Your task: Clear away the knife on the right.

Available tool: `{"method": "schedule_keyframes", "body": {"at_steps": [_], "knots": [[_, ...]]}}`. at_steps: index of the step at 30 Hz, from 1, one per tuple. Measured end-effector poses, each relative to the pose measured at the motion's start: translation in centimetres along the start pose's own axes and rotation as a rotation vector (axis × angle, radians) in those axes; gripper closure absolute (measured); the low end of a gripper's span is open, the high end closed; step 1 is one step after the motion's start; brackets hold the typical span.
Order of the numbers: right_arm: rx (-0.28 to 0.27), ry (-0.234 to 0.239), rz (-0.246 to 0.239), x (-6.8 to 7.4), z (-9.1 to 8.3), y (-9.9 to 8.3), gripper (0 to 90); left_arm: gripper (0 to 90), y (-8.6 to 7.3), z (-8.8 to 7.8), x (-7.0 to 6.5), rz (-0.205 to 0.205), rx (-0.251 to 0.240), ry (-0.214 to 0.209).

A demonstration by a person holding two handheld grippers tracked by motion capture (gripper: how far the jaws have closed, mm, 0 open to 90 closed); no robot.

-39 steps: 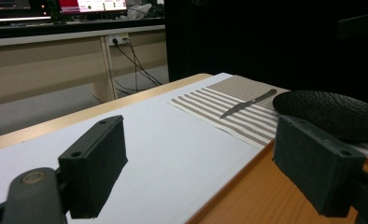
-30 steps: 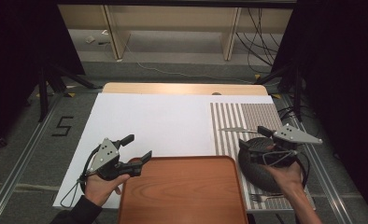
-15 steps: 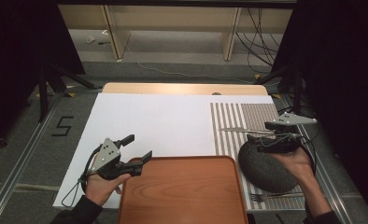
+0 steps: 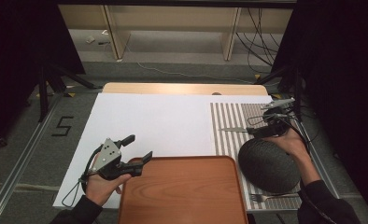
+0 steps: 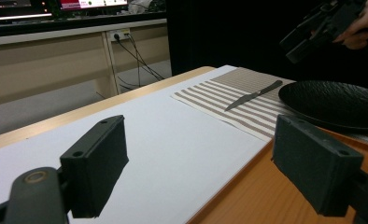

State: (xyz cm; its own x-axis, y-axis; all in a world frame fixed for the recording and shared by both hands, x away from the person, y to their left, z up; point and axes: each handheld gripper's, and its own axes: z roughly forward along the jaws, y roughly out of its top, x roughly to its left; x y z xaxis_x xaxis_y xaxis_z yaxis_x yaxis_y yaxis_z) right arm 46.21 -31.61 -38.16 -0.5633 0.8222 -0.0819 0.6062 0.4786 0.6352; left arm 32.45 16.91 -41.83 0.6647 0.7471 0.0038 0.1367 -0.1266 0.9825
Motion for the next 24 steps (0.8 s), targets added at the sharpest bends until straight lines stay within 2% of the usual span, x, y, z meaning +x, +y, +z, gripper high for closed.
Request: {"method": "schedule_keyframes", "body": {"at_steps": [2,3,4,5,6,8,9,10,11,12,13,18,22,24], "knots": [[0.021,0.003,-0.008,-0.3,0.3,0.2,16.6,17.6,0.0,0.0,0.0,0.002,0.001,0.000],[0.055,-0.008,-0.025,-0.8,0.9,0.5,16.7,17.7,0.0,0.1,0.0,0.005,0.000,-0.002],[0.055,-0.008,-0.025,-0.8,0.9,0.5,16.7,17.7,0.0,0.1,0.0,0.005,0.000,-0.002],[0.091,-0.022,-0.037,-1.1,1.5,0.8,16.8,17.7,0.0,0.1,-0.1,0.006,0.001,-0.002],[0.091,-0.022,-0.037,-1.1,1.5,0.8,16.8,17.7,0.0,0.1,-0.1,0.006,0.001,-0.002],[0.148,-0.029,-0.054,-1.9,2.8,1.0,17.4,17.7,0.0,0.1,-0.1,0.009,0.005,-0.003],[0.148,-0.029,-0.054,-1.9,2.8,1.0,17.4,17.7,0.0,0.1,-0.1,0.009,0.005,-0.003],[0.169,-0.024,-0.060,-2.1,3.2,1.1,17.8,17.7,0.0,0.1,-0.1,0.010,0.006,-0.003],[0.217,-0.011,-0.071,-2.5,3.9,1.2,18.0,17.7,0.0,0.0,-0.1,0.013,0.005,-0.001],[0.217,-0.011,-0.071,-2.5,3.9,1.2,18.0,17.8,0.0,0.0,-0.1,0.013,0.005,-0.001],[0.246,-0.030,-0.083,-2.7,4.4,1.3,18.2,17.8,0.0,0.0,-0.1,0.010,0.003,0.000],[0.288,-0.019,-0.069,-3.5,5.3,1.7,18.4,17.8,0.0,0.1,-0.1,0.013,0.005,-0.001],[0.343,-0.022,-0.085,-3.7,6.2,1.8,18.4,18.0,0.1,0.0,-0.2,0.020,0.002,-0.002],[0.352,-0.021,-0.090,-3.8,6.4,1.9,18.6,18.0,0.0,0.0,-0.2,0.019,0.002,0.002]]}}
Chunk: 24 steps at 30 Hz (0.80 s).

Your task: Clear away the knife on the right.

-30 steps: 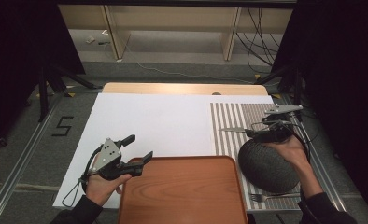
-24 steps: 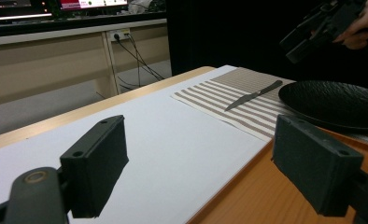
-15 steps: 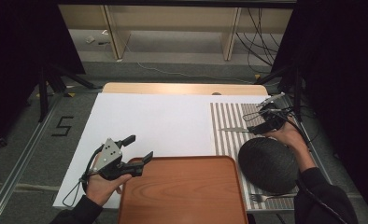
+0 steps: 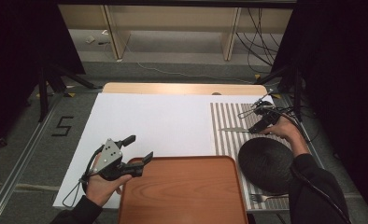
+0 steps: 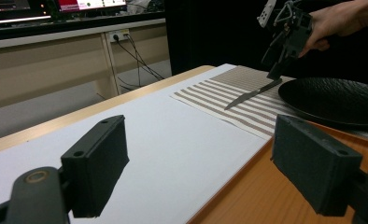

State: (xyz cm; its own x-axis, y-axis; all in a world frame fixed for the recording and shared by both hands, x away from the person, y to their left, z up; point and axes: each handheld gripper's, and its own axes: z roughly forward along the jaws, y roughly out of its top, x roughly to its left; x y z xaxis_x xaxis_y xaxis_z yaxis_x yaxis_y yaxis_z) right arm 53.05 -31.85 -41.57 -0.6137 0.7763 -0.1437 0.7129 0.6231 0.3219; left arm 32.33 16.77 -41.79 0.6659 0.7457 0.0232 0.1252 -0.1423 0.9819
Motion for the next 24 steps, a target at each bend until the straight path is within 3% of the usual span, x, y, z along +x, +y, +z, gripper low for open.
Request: {"method": "schedule_keyframes", "body": {"at_steps": [2,4,15,17,24], "knots": [[-0.006,0.021,0.021,-0.3,0.1,0.2,19.3,18.1,0.0,0.0,0.1,-0.001,0.001,0.004],[0.010,0.024,0.008,-0.3,0.2,0.2,19.3,18.1,-0.1,-0.1,0.1,0.000,0.004,0.004],[0.078,0.004,0.023,-1.3,1.5,0.2,21.3,18.1,-0.1,-0.1,0.1,0.000,0.000,0.007],[0.094,0.006,0.003,-1.5,1.7,0.2,21.5,18.1,-0.1,-0.1,0.1,0.001,-0.002,0.006],[0.113,0.006,0.013,-2.2,2.2,0.3,23.3,18.1,-0.1,0.0,0.0,0.002,-0.001,0.005]]}}
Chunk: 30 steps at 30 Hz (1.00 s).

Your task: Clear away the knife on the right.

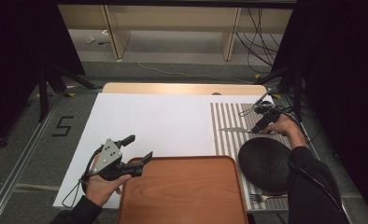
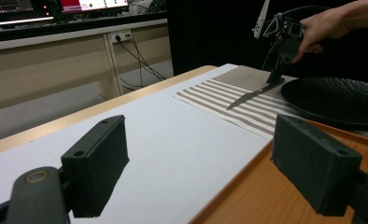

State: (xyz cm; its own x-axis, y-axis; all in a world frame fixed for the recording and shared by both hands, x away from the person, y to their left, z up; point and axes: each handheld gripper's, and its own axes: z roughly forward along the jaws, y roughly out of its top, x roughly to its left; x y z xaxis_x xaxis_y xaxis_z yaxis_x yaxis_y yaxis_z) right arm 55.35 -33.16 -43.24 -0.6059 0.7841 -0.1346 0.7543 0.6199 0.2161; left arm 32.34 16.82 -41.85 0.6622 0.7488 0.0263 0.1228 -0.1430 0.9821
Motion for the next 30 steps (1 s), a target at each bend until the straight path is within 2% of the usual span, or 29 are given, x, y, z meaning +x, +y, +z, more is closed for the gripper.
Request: {"method": "schedule_keyframes", "body": {"at_steps": [8,16,20,30], "knots": [[0.038,-0.006,-0.028,0.4,1.0,0.4,24.6,18.1,0.0,0.0,0.0,0.002,-0.001,0.000],[0.074,-0.020,-0.048,0.5,1.5,0.6,30.5,18.2,-0.1,0.0,0.1,0.001,0.001,0.000],[0.085,-0.021,-0.078,0.8,1.7,0.7,37.7,18.3,0.0,0.0,0.0,0.002,0.000,0.000],[0.095,-0.005,-0.104,1.1,1.8,0.9,48.3,18.4,-0.1,0.1,-0.1,0.009,0.004,-0.003]]}}
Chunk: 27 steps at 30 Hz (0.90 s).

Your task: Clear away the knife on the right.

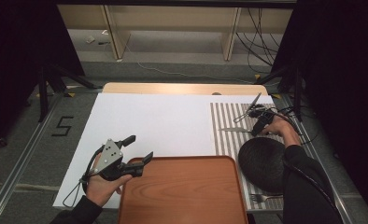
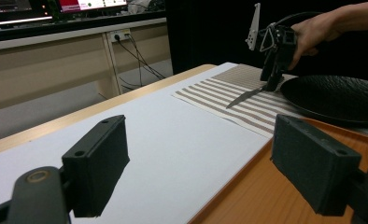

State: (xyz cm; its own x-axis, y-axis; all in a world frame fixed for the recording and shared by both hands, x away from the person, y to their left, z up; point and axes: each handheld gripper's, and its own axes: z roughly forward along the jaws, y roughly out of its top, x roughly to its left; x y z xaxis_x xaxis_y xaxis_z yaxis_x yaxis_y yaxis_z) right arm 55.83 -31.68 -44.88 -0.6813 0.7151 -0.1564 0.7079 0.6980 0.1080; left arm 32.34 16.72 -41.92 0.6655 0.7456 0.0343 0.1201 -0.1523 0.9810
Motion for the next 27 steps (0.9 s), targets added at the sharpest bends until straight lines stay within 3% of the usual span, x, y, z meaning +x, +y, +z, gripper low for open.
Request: {"method": "schedule_keyframes", "body": {"at_steps": [12,27], "knots": [[0.017,0.000,-0.048,0.45,-0.10,0.26,58.4,18.7,0.00,0.01,-0.07,0.005,0.001,-0.001],[0.023,0.049,-0.082,0.69,-0.22,0.26,77.0,19.2,-0.04,0.04,-0.13,0.005,0.007,-0.002]]}}
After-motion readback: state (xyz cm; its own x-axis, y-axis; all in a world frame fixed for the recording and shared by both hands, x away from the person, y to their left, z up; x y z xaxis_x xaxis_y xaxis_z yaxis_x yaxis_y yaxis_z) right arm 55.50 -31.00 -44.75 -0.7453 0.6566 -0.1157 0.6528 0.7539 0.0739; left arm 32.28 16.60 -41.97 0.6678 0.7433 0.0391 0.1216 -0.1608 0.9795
